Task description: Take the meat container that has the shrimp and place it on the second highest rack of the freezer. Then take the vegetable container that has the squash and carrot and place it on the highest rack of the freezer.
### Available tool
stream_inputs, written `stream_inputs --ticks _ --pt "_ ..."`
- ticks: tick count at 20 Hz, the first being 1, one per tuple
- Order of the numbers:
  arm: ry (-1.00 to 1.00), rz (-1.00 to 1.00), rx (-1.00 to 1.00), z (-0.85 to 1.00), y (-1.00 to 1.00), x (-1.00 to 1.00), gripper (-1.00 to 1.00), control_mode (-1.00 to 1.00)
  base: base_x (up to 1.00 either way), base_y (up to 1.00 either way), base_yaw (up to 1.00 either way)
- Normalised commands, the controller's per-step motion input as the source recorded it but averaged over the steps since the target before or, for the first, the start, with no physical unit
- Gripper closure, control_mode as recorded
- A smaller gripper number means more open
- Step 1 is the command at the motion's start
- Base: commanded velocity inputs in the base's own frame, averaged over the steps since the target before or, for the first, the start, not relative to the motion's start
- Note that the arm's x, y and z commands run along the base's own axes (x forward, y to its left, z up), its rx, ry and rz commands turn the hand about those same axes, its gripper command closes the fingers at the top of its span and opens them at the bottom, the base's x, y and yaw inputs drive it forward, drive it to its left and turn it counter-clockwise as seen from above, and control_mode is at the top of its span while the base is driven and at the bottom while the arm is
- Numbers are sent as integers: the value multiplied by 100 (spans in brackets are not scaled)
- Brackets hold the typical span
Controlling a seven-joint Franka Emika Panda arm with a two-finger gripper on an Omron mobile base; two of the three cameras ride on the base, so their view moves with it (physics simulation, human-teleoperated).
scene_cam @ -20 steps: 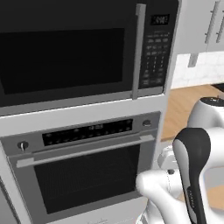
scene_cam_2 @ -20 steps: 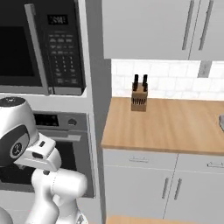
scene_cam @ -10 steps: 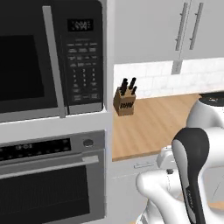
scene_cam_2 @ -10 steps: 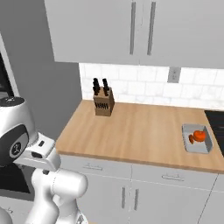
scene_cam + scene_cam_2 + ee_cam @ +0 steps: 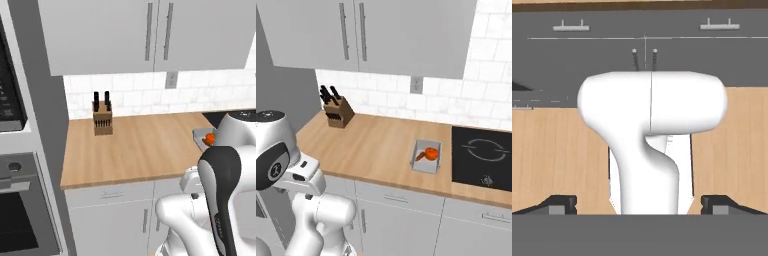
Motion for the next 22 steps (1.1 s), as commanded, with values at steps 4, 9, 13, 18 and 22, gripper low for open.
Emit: stream_inputs --ticks 4,9,13,18,22 --pt "0 0 0 0 0 0 -100 100 14 -46 8" --pt "0 0 0 0 0 0 -100 100 51 1 -3" --pt "0 0 0 0 0 0 -100 100 47 35 -15" --pt "0 0 0 0 0 0 -100 100 50 42 -29" --pt "0 0 0 0 0 0 -100 100 28 42 -34"
